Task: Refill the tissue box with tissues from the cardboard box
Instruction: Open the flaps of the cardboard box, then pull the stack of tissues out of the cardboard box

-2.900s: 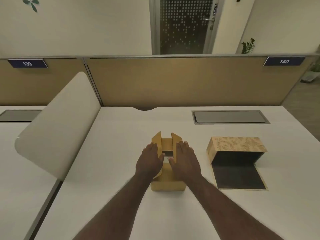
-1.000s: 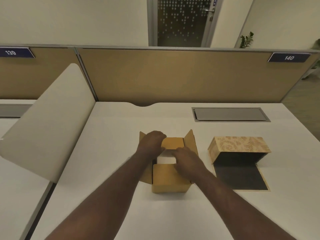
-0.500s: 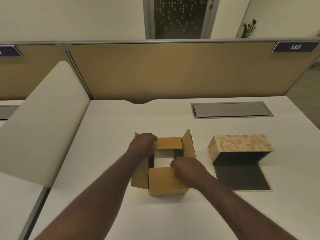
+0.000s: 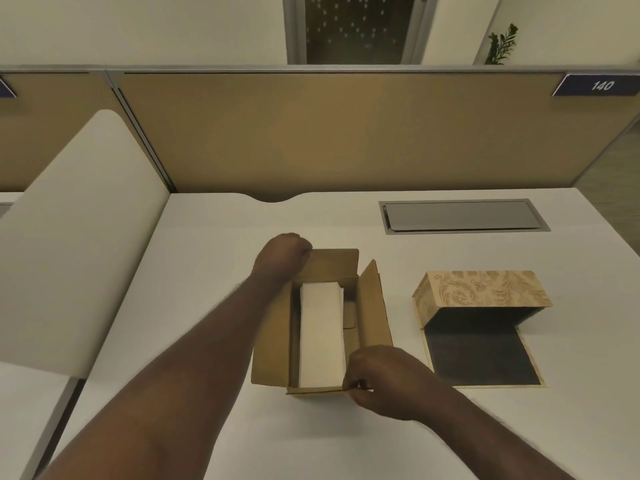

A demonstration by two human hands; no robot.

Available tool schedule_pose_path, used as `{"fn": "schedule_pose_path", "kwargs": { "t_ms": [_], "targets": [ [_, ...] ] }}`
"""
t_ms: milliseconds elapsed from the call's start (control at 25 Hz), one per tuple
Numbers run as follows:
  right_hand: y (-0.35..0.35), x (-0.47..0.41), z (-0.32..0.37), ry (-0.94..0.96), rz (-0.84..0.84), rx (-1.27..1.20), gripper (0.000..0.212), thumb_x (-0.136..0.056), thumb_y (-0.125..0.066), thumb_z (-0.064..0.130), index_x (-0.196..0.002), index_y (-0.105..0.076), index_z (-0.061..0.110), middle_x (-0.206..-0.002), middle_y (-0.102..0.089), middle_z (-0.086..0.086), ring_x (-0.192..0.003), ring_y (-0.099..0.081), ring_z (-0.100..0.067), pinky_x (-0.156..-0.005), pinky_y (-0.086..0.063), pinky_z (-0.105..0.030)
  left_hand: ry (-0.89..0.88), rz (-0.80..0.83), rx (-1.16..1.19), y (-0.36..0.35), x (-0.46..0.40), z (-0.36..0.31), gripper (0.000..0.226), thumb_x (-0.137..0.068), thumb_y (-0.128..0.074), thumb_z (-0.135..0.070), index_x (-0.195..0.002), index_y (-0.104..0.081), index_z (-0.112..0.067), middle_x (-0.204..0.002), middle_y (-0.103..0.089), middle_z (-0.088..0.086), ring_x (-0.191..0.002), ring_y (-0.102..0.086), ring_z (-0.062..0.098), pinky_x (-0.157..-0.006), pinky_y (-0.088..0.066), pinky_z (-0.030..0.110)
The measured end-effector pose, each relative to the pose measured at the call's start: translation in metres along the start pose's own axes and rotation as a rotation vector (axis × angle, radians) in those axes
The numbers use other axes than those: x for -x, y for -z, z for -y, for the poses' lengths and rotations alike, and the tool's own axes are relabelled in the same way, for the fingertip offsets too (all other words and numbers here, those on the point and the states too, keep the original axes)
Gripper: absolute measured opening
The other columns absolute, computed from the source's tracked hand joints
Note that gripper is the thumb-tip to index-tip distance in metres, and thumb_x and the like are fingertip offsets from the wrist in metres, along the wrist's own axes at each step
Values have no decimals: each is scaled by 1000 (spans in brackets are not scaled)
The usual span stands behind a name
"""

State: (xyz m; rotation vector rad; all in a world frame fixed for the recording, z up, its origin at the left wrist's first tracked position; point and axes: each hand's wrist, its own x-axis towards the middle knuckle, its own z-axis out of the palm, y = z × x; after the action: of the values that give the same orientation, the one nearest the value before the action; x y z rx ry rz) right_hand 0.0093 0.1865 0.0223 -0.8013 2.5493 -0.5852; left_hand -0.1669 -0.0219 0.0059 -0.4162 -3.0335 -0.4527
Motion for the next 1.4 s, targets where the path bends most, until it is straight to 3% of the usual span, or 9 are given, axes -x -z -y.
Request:
{"fn": "schedule_pose_path", "kwargs": {
  "t_ms": [80,240,360,480,640,800,960,1160,1400],
  "targets": [
    [-5,5,-1,20,18,-55,25,-91,-59,32,-109,-75,24,-103,-71,5,-86,-59,-4,-67,-29,-3,88,-19,37,-5,-13,0,27,-92,-52,-16,-103,-75,-6,-105,-72,10,-103,-65,30,-84,-49,33],
    [-18,14,-8,8,113,-175,23,-88,-66,38,-102,-76,24,-99,-71,5,-87,-61,-6,-74,-38,-6,88,68,-170,-23,-32,5,24,-87,-46,-11,-80,-69,-12,-88,-70,8,-87,-66,29,-74,-46,33],
    [-39,20,-14,60,179,-95,26,-92,-60,30,-109,-72,14,-111,-66,-4,-103,-59,-14,-90,-42,-15,133,219,-235,-42,-39,16,39,-94,-40,-16,-119,-67,-27,-120,-67,-2,-118,-56,21,-114,-26,42],
    [-57,15,-14,129,313,143,25,-96,-51,11,-115,-64,1,-116,-57,-16,-109,-56,-31,-95,-49,-42,144,319,-278,-55,-40,23,43,-94,-40,-17,-128,-61,-32,-129,-63,-4,-129,-47,19,-120,-9,45],
    [-58,6,-14,123,307,63,30,-96,-54,25,-118,-64,8,-115,-58,-12,-110,-56,-27,-96,-47,-38,123,293,-229,-52,-36,21,45,-94,-36,-18,-133,-56,-28,-135,-59,-2,-137,-39,22,-120,-8,46],
    [-41,-10,6,-208,-53,-341,44,-87,-48,63,-121,-61,37,-117,-54,29,-104,-49,12,-94,-41,-11,56,-28,-65,-39,-18,2,49,-93,-44,-16,-142,-46,-17,-150,-46,3,-143,-33,29,-117,-23,44],
    [-35,-58,8,-572,-498,-699,35,-96,-48,45,-128,-55,31,-127,-56,18,-106,-57,0,-86,-36,-3,239,-224,453,-33,27,-29,51,-94,-51,-11,-144,-43,-15,-154,-38,4,-144,-30,22,-116,-23,31],
    [-60,-98,-10,-880,-346,-801,55,-100,-46,36,-147,-34,11,-152,-41,-7,-137,-43,-28,-109,-40,-39,384,-183,663,-50,84,-51,56,-95,-56,-21,-146,-35,-15,-152,-38,1,-141,-36,18,-114,-31,29],
    [-78,-124,-28,-1092,-184,-807,56,-97,-44,50,-131,-54,6,-121,-64,-8,-99,-65,-23,-78,-53,-28,884,265,966,-78,99,-64,69,-94,-59,-27,-149,-23,-7,-153,-35,11,-139,-38,29,-108,-39,35]
  ]
}}
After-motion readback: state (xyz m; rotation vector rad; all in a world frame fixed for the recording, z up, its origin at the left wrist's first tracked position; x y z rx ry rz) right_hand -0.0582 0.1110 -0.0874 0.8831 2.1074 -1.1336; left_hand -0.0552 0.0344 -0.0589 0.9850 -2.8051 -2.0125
